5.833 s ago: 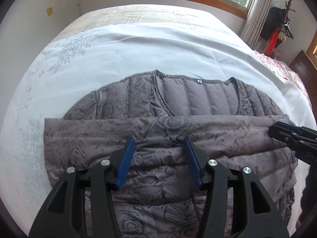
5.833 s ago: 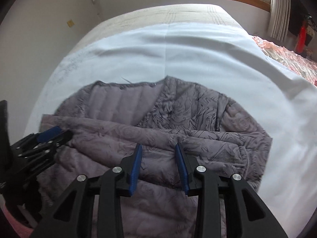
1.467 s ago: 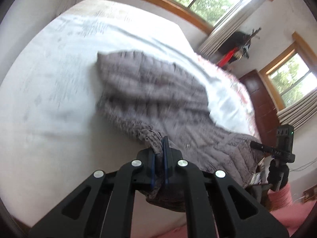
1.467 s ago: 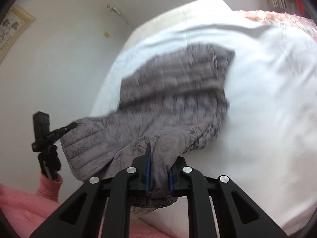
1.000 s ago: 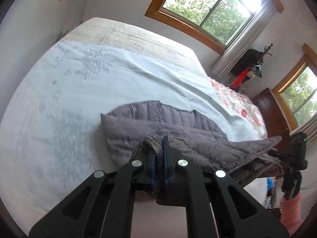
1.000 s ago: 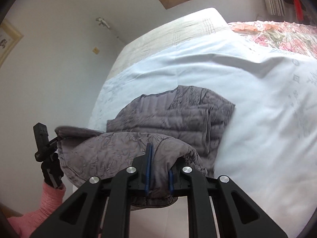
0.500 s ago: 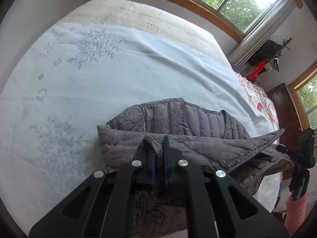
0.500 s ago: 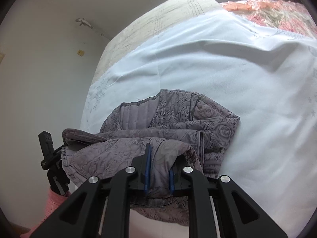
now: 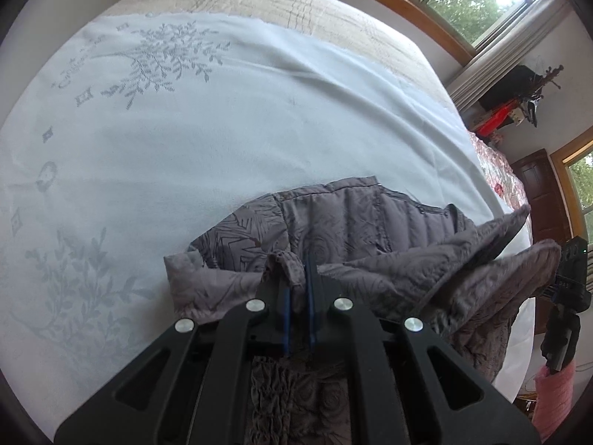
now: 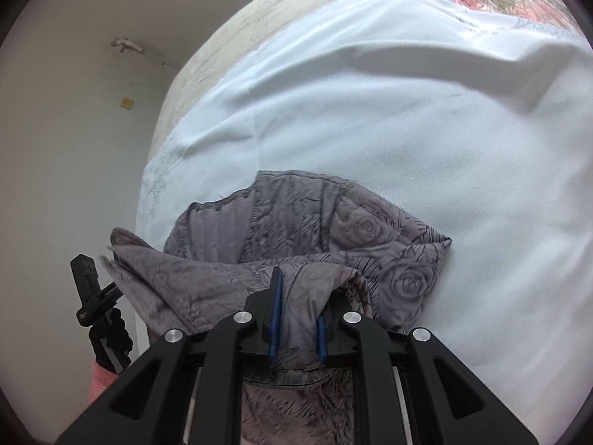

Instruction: Fold large clothes

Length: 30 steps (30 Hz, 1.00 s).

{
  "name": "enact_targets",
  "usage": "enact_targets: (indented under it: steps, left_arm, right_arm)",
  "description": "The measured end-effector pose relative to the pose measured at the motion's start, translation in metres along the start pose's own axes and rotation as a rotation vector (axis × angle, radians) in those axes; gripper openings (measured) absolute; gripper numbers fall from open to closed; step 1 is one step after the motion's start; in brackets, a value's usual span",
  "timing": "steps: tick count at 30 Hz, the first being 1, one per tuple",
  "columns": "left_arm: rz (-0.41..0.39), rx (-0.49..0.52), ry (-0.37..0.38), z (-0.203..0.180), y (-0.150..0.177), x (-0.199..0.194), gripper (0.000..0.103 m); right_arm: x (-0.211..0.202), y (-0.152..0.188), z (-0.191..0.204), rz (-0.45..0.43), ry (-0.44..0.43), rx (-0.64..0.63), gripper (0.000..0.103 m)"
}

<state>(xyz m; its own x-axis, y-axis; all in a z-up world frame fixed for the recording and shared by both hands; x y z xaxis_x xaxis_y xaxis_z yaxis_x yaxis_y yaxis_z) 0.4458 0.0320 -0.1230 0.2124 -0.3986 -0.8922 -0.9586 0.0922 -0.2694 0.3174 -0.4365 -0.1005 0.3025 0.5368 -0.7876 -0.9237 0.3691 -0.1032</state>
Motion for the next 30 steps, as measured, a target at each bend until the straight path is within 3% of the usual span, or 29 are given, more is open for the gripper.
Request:
enact_targets:
  steps: [10,20,23,25,27,30]
  left_arm:
    - [0.044,-0.030,-0.014,0.009,-0.003,0.028,0.008]
    - [0.024,-0.064,0.119,0.013,-0.001,-0.025,0.018]
    - [0.016,-0.053,0.135,0.010,0.007,-0.037,0.019]
    - [0.017,-0.053,0.138,0.011,0.010,-0.044,0.020]
    - [0.015,-0.068,0.167,0.014,0.015,-0.051,0.022]
    - [-0.005,-0.099,0.182,0.024,0.019,-0.063,0.034]
  right_arm:
    - [0.026,-0.008,-0.016,0.028,0.012,0.034,0.018]
    - [-0.024,0.002,-0.003,0.044,-0.100,0.015,0.030]
    - [-0.035,0.008,-0.001,0.044,-0.152,0.022,0.048]
    - [-0.051,0.012,-0.002,-0.007,-0.113,0.023,0.090]
    - [-0.072,0.016,-0.004,-0.084,-0.079,-0.002,0.091]
    - [-0.082,0.023,-0.006,-0.096,-0.027,-0.018,0.088]
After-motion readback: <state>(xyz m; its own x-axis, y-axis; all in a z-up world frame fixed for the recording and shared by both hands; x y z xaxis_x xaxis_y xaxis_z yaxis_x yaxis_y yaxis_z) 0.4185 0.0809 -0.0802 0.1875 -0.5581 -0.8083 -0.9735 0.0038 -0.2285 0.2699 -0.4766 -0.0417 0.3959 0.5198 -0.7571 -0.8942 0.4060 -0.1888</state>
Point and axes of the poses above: each gripper's, at about its wrist camera, not at the fingertips, and x roughly the way its jaws point, z to its left, y to its underside, the point moved 2 cm from there along x, roughly the way its jaws point, and after that the axes turned 4 degrees about z, right-handed, at the moved point
